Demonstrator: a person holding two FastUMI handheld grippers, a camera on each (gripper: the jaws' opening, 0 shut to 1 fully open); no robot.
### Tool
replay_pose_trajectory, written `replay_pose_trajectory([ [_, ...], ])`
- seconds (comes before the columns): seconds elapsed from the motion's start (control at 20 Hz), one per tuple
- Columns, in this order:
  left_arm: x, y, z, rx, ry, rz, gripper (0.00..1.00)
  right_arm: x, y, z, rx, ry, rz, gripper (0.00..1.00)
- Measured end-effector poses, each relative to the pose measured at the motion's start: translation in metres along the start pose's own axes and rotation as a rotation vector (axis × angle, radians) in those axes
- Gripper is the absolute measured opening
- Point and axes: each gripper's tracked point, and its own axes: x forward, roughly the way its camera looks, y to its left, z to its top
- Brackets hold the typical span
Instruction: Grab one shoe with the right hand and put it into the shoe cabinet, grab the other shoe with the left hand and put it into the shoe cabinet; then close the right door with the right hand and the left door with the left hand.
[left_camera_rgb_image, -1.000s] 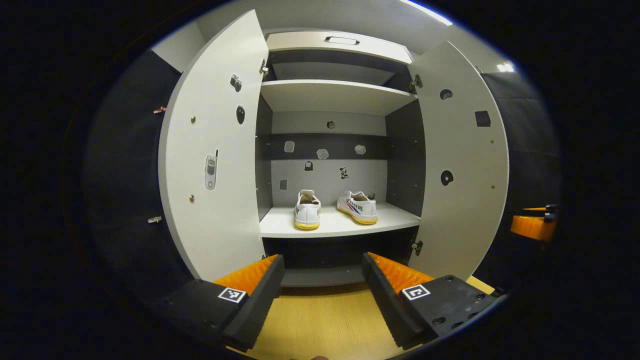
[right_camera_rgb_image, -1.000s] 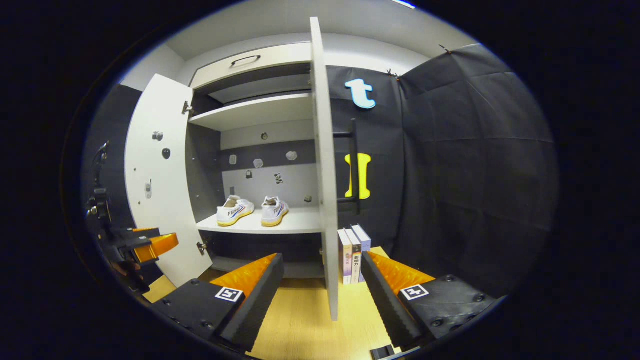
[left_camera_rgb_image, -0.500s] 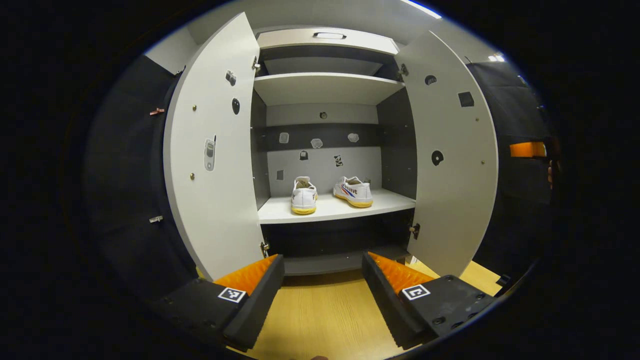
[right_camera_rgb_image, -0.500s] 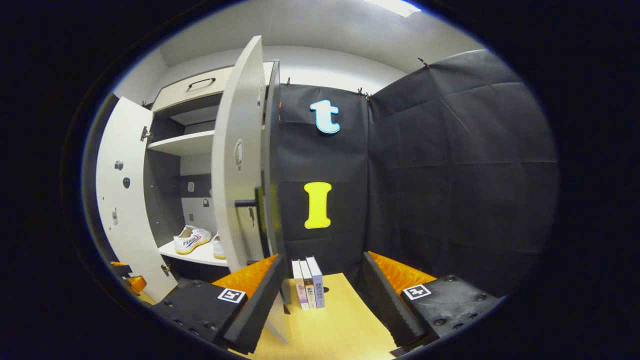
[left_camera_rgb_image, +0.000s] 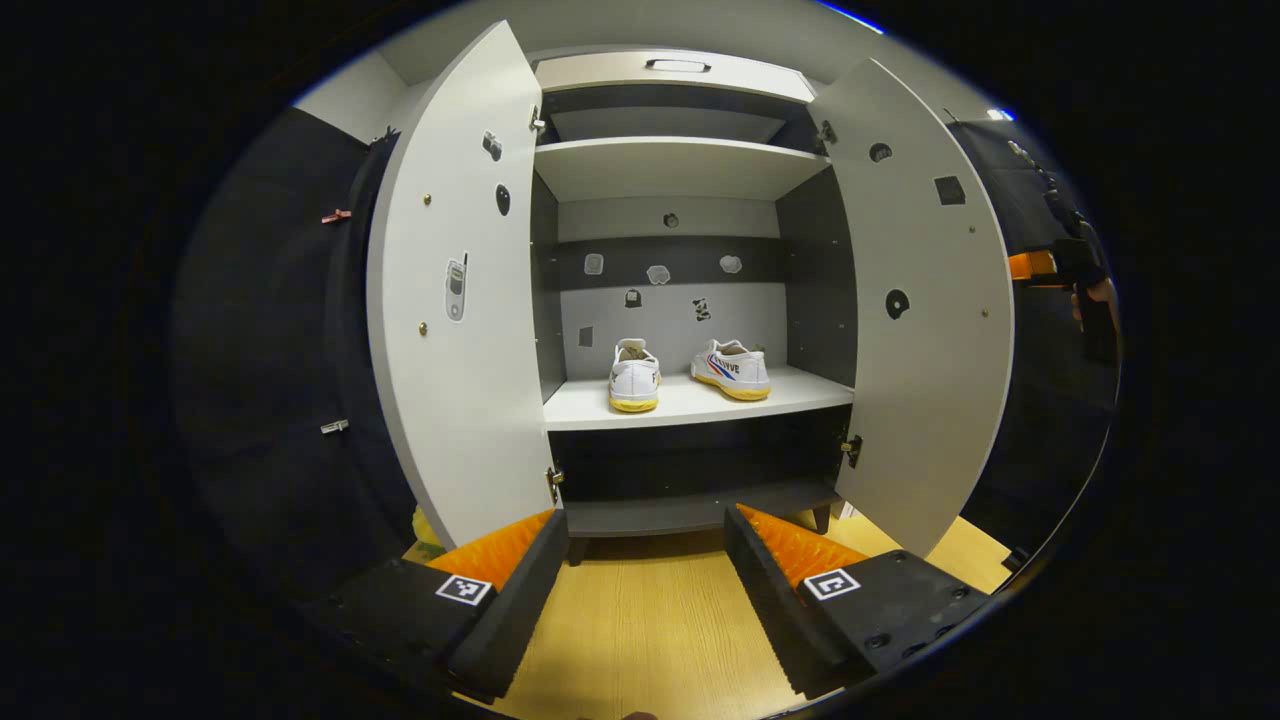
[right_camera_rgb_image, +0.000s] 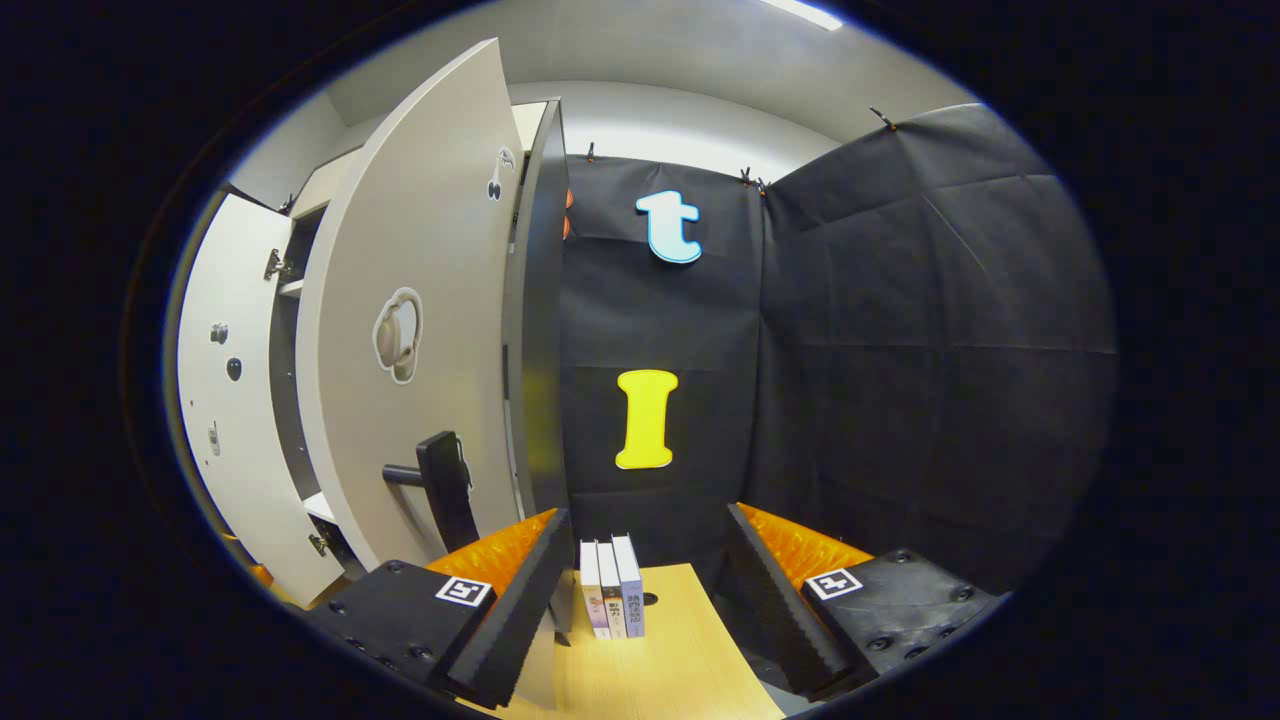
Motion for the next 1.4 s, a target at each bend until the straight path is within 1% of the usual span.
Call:
replay_pose_trajectory([
  [0.15,0.002,0.003,0.0,-0.012,0.001,0.018,0.97,0.009,0.012,-0.007,-0.004,0.024,0.042,0.98],
  [0.25,0.002,0.004,0.002,-0.006,-0.002,0.023,0.97,0.008,0.011,-0.007,-0.002,0.022,0.047,0.97],
  [0.4,0.004,0.003,0.004,-0.009,-0.004,0.025,0.97,0.01,0.017,-0.012,0.042,0.053,0.071,0.96],
  [0.45,0.004,0.002,0.004,-0.013,-0.004,0.024,0.97,0.009,0.018,-0.013,0.057,0.059,0.072,0.92],
  [0.5,0.004,0.003,0.003,-0.016,-0.001,0.025,0.97,0.009,0.019,-0.013,0.058,0.06,0.068,0.96],
  [0.6,0.002,0.004,0.001,-0.02,0.005,0.029,0.97,0.008,0.023,-0.012,0.037,0.052,0.059,0.96],
  [0.7,0.0,0.006,-0.001,-0.023,0.008,0.032,0.97,0.004,0.032,-0.012,0.043,0.056,0.059,0.96],
  [0.85,-0.003,0.014,-0.003,-0.029,0.014,0.043,0.97,0.001,0.055,-0.014,0.06,0.05,0.087,0.96],
  [1.1,-0.008,0.035,-0.001,-0.058,0.002,0.08,0.97,0.001,0.109,-0.017,0.051,0.054,0.166,0.98],
  [1.25,-0.014,0.049,-0.006,-0.081,0.011,0.101,0.97,0.005,0.13,-0.019,0.057,0.053,0.151,0.98],
  [1.35,-0.021,0.059,-0.01,-0.085,0.018,0.121,0.97,0.01,0.147,-0.021,0.052,0.055,0.156,0.98],
  [1.4,-0.024,0.065,-0.01,-0.085,0.018,0.132,0.97,0.012,0.159,-0.024,0.061,0.064,0.17,0.98],
])
